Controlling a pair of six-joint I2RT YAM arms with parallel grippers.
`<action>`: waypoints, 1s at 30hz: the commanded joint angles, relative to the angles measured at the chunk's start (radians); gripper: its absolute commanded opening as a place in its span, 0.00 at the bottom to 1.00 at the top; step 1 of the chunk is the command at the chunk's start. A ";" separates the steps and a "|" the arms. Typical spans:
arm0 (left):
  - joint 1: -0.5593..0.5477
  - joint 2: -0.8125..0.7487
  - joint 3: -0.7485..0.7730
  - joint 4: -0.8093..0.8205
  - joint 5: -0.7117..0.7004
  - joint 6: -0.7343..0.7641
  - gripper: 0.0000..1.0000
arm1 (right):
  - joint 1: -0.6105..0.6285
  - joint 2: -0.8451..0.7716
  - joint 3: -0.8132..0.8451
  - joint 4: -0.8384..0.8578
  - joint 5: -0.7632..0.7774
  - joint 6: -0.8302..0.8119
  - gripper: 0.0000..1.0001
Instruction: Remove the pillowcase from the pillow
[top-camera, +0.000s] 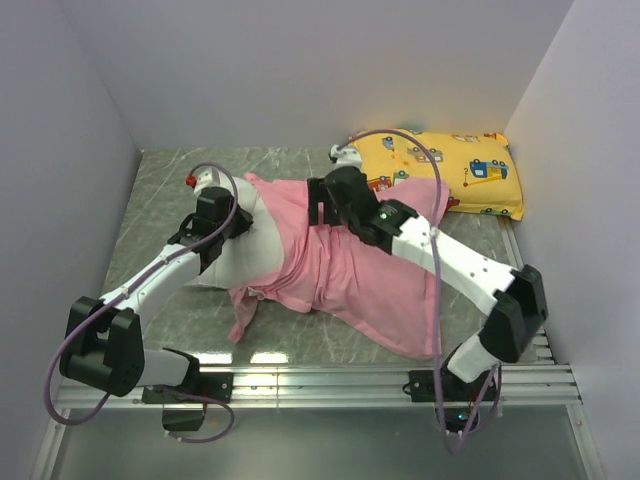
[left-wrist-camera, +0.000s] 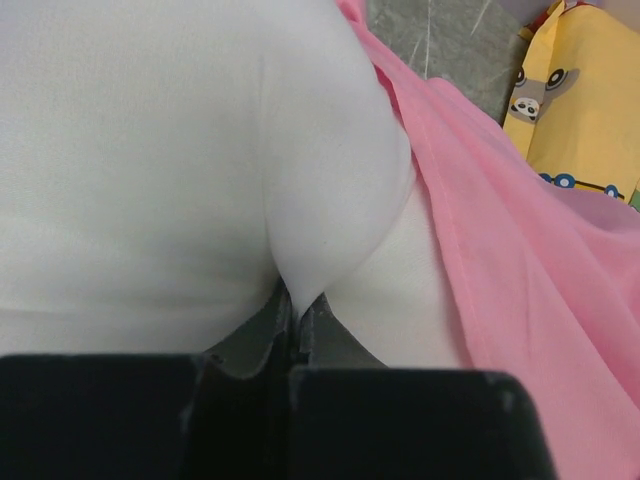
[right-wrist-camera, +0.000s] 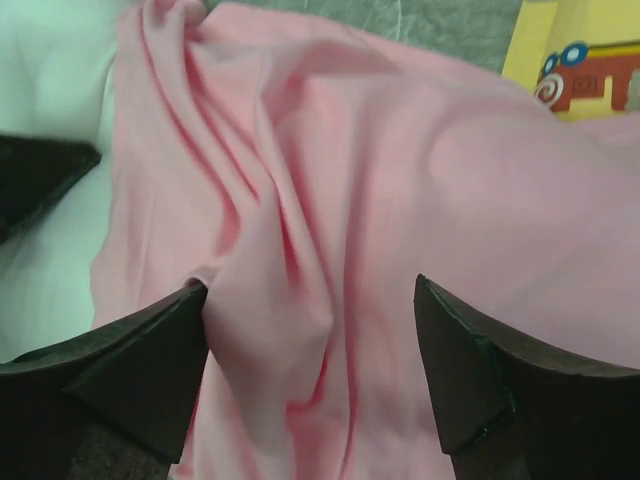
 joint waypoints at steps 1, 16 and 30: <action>-0.015 0.023 -0.058 -0.147 0.064 0.005 0.00 | -0.050 0.135 0.115 -0.042 -0.037 -0.067 0.87; -0.015 -0.070 -0.012 -0.199 0.038 0.001 0.00 | -0.126 0.430 0.382 -0.157 -0.101 -0.044 0.51; 0.141 -0.475 0.174 -0.505 -0.177 0.078 0.00 | -0.508 0.200 0.177 -0.157 0.014 0.030 0.00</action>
